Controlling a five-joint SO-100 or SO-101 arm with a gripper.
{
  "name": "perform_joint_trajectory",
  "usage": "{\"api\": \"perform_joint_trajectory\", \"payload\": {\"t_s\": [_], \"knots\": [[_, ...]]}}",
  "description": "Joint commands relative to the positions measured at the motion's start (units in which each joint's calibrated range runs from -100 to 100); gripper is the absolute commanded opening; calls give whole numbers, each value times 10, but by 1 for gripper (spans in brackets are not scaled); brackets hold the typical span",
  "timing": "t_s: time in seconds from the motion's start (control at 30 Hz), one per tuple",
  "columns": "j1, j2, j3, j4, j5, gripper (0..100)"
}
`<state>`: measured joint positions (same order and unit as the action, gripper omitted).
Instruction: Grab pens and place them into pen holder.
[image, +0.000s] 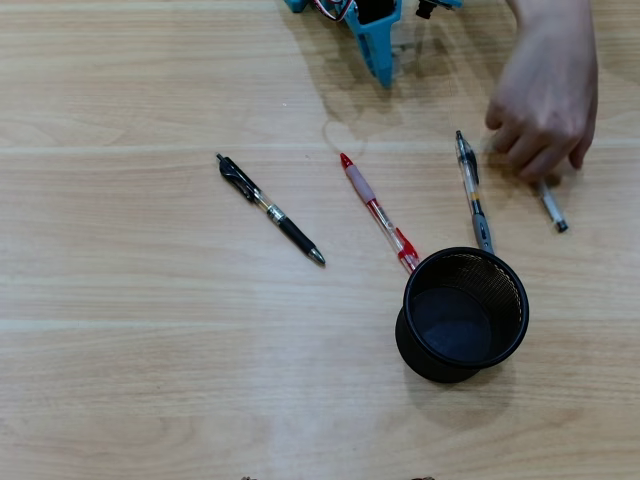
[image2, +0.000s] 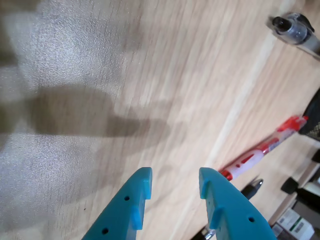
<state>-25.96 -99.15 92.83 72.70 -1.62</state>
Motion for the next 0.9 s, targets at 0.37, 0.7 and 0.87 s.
{"api": "perform_joint_trajectory", "payload": {"t_s": [0.37,0.7,0.87], "knots": [[-2,-3,-2,15,0,11],[6,-3,-2,15,0,11],[6,-3,-2,13,2,11]]}}
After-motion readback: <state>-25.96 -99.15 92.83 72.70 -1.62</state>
